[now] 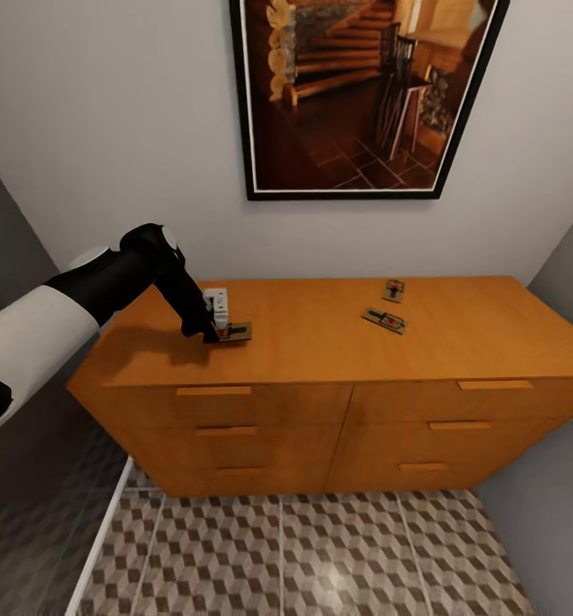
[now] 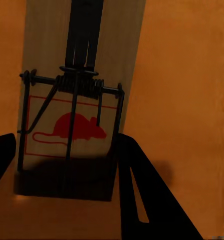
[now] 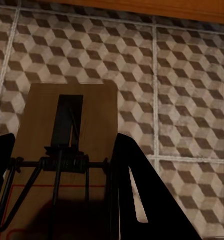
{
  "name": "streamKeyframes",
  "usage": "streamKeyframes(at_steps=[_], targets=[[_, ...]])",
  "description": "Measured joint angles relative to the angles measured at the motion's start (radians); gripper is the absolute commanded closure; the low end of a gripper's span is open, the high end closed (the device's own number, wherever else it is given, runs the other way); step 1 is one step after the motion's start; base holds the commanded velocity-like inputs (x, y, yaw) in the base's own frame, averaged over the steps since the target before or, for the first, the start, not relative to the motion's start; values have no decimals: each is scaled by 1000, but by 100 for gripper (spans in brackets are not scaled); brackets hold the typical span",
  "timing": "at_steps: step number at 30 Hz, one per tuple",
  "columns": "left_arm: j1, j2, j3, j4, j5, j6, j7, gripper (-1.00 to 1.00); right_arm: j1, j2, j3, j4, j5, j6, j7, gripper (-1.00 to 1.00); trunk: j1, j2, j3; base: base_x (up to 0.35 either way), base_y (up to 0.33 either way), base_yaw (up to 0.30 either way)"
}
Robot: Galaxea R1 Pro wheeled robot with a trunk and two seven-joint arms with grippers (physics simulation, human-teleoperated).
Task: Take the four mousetraps from the cabinet in the bathroom and place them on the bathroom floor. Make sure all four end up on the same floor surface, and ensure that at least two of them are either under or directly next to the same bathroom sink.
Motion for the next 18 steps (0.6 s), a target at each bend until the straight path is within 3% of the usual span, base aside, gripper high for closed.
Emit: streamKeyframes(at_steps=[18], targets=[[0, 0, 0, 0, 2, 0, 0, 100, 0, 0, 0, 0, 0, 0, 0, 100, 0, 0, 0, -291, -108, 0]])
